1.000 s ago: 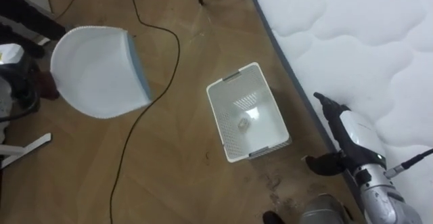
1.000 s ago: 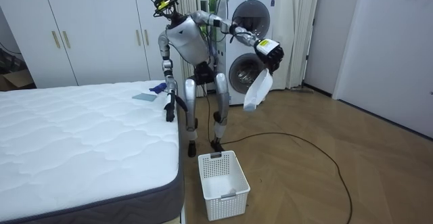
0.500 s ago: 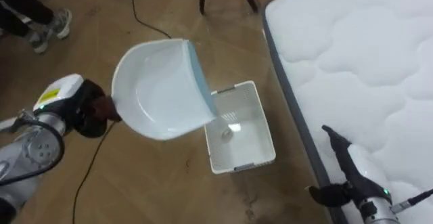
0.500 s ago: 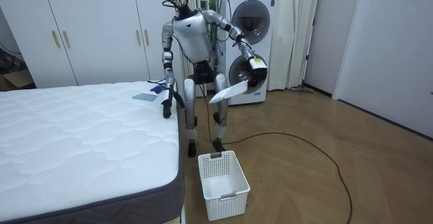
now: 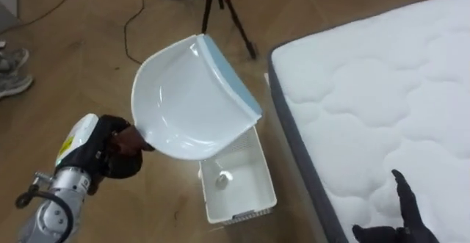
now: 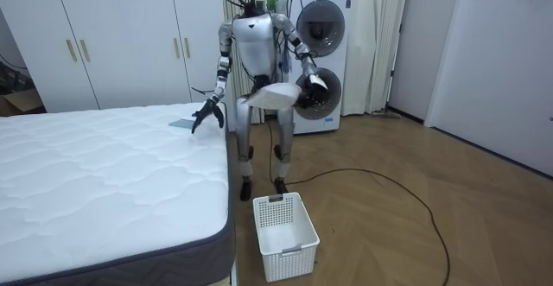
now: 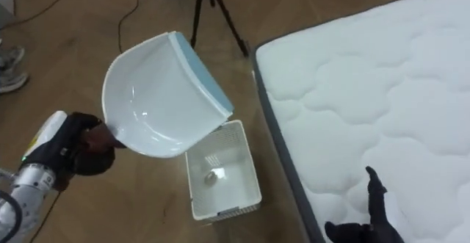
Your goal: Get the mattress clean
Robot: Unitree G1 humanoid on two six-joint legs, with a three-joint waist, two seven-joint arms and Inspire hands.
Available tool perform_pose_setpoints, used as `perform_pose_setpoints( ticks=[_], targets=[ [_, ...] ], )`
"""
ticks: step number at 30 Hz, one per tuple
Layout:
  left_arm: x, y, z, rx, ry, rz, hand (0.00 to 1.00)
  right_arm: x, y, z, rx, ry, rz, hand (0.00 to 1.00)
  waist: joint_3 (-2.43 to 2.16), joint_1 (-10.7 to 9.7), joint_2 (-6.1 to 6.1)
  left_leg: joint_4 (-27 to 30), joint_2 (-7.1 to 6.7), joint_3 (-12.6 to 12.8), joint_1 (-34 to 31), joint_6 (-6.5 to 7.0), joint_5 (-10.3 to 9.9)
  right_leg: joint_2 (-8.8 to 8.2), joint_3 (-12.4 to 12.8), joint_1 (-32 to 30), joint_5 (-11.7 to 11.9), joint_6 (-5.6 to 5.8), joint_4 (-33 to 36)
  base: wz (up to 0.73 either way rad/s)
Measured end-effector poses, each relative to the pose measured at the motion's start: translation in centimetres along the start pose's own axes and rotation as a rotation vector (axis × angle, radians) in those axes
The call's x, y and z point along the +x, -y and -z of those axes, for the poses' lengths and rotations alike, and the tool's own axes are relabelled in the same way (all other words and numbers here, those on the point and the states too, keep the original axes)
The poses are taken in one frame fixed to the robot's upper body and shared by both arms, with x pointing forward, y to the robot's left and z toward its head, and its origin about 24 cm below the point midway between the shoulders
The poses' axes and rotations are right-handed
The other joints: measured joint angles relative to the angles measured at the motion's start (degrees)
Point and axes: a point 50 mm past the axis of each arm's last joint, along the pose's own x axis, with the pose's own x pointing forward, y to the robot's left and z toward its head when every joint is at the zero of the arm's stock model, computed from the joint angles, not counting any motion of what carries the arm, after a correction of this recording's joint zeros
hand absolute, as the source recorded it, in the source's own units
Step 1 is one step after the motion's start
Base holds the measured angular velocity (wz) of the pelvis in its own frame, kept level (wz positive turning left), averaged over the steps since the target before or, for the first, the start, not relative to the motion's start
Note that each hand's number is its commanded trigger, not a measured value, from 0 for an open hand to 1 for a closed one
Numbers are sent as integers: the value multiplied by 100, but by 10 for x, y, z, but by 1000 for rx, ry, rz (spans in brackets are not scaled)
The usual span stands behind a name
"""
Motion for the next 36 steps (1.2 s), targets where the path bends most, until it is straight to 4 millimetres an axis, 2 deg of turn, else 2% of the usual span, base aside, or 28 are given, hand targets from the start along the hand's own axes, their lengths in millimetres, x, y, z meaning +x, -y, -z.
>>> perform_pose_setpoints(
  ticks=[1, 2, 3, 4, 5, 6, 7, 8, 9, 10, 12, 13, 14, 15, 17, 18, 20, 23, 25, 26, 28, 29, 30, 32, 34, 35, 36],
  targets=[
    [-2, 2, 0, -9, 1, 1, 100, 0, 1, 0, 0, 0, 2, 0, 8, 12, -12, -36, 0, 53, 67, 17, -14, 16, 4, 2, 70, -1, -52, -142],
    [-3, 3, -2, -20, 8, 0, 100, 1, 1, -1, 3, 1, 7, 0, 3, 55, -13, -155, 1, 218, 181, 31, -22, 51, -46, -17, 271, 0, -221, -168],
    [-4, 1, -1, -44, 4, -11, 100, 4, 1, -6, 10, 11, 11, 0, -41, 184, 45, -365, 95, 637, 290, 67, -10, 73, -335, -75, 579, -42, -445, -190],
    [-5, -1, 1, -59, -5, -23, 100, 7, 1, -11, 19, 26, 12, 0, -52, 261, 61, -461, 199, 938, 335, 119, -3, 71, -592, -68, 688, -94, -442, -209],
    [-5, -7, 5, -82, -24, -56, 100, 11, -2, -21, 36, 56, 8, 0, -16, 356, 10, -583, 293, 1532, 490, 139, -8, -14, -1278, -107, 537, -268, 15, -211],
    [-7, -8, 7, -101, -39, -80, 100, 12, -3, -23, 36, 68, 3, 0, -41, 417, -64, -802, 287, 2055, 727, 119, 24, -149, -1793, 12, 253, -341, 553, -202],
    [-7, -8, 7, -112, -42, -88, 100, 12, -3, -24, 32, 72, 2, 0, -49, 458, -95, -868, 281, 2282, 822, 115, 25, -235, -2038, 148, 143, -327, 716, -188],
    [-7, -9, 7, -143, -47, -107, 100, 13, -5, -27, 20, 86, -1, 0, -44, 485, -126, -899, 274, 2609, 932, 127, 0, -429, -2327, 475, -32, -210, 890, -162],
    [-7, -9, 7, -180, -49, -121, 100, 14, -6, -29, 22, 98, -8, 0, -53, 496, -174, -876, 270, 2882, 1017, 125, -35, -590, -2443, 713, -82, -114, 818, -155],
    [-7, -9, 7, -201, -51, -131, 100, 15, -8, -31, 27, 103, -13, 0, -44, 510, -198, -834, 264, 2917, 1034, 126, -49, -639, -2501, 760, -75, -94, 651, -152],
    [-5, -11, 5, -237, -46, -153, 100, 15, -14, -37, 32, 123, -40, 0, -11, 548, -294, -786, 210, 2015, 948, 118, -44, -487, -2334, 877, -59, -83, -9, -161],
    [-5, -12, 5, -238, -46, -158, 100, 16, -16, -39, 32, 132, -46, 0, -3, 541, -318, -745, 198, 1865, 904, 115, -44, -439, -2289, 922, -39, -91, -211, -137],
    [-4, -13, 4, -243, -43, -160, 100, 17, -17, -44, 23, 151, -54, 0, 8, 425, -337, -628, 206, 1690, 813, 101, -52, -354, -2209, 1053, 38, -35, -631, -92],
    [-1, -12, 0, -253, -28, -158, 100, 18, -16, -44, 22, 153, -54, 0, 14, 321, -303, -618, 208, 1512, 803, 97, -54, -261, -2206, 1144, 153, 1, -911, -69],
    [4, -11, -8, -267, 7, -159, 100, 19, -16, -44, 31, 146, -62, 0, 4, 140, -277, -708, 201, 1370, 818, 95, -53, -194, -2176, 1190, 279, 11, -1099, -24],
    [7, -9, -14, -273, 30, -154, 100, 19, -15, -44, 35, 145, -64, 0, 2, 81, -277, -748, 193, 1391, 831, 94, -53, -172, -2152, 1158, 308, 15, -1107, -9],
    [7, -1, -18, -283, 43, -130, 100, 19, -15, -44, 38, 147, -75, 0, 2, 44, -273, -756, 188, 1387, 864, 90, -51, -156, -2062, 1112, 331, 23, -1107, -13],
    [0, 14, -14, -290, 19, -70, 100, 17, -18, -44, 49, 148, -90, 0, -6, -28, -260, -743, 187, 1336, 897, 89, -50, -131, -1987, 1104, 334, 24, -1087, -11],
    [-1, 20, -14, -288, 16, -43, 100, 17, -19, -44, 64, 144, -88, 0, -7, -40, -262, -756, 198, 1318, 893, 72, -40, -111, -1952, 1068, 338, 14, -1078, -7],
    [-2, 23, -14, -290, 14, -28, 100, 17, -19, -45, 66, 146, -91, 0, -8, -18, -263, -754, 212, 1331, 920, 70, -39, -76, -1870, 1021, 355, -13, -1085, -38],
    [-4, 27, -9, -297, -11, -20, 100, 18, -18, -46, 65, 158, -90, 0, -17, 48, -247, -752, 215, 1202, 987, 63, -35, -18, -1664, 1010, 375, -46, -1090, -61],
    [-8, 31, -3, -300, -36, -12, 100, 19, -17, -47, 65, 167, -92, 0, -29, 119, -231, -754, 209, 996, 1055, 63, -35, 37, -1471, 1002, 397, -77, -1096, -92],
    [-14, 35, 3, -304, -61, -2, 100, 19, -16, -48, 63, 174, -96, 0, -31, 162, -229, -754, 189, 630, 1121, 63, -35, 99, -1280, 1001, 414, -105, -1121, -96],
    [-20, 39, 10, -326, -93, 8, 100, 19, -16, -49, 62, 175, -106, 0, -35, 172, -239, -754, 169, 120, 1183, 55, -39, 204, -1025, 992, 454, -162, -1139, -90],
    [-24, 42, 14, -357, -117, 12, 100, 20, -16, -53, 63, 190, -119, 0, -45, 173, -257, -686, 113, -251, 1181, 14, -44, 297, -743, 928, 491, -214, -1094, -89],
    [-26, 44, 16, -366, -126, 15, 100, 20, -16, -56, 59, 208, -128, 0, -59, 191, -296, -474, 91, -541, 1079, -12, -29, 305, -461, 891, 512, -240, -1055, -85],
    [-29, 46, 18, -373, -136, 21, 100, 20, -17, -59, 62, 216, -139, 0, -5, 189, -388, -86, 77, -807, 881, -142, -52, 281, -196, 907, 538, -261, -1049, -82]
  ],
)
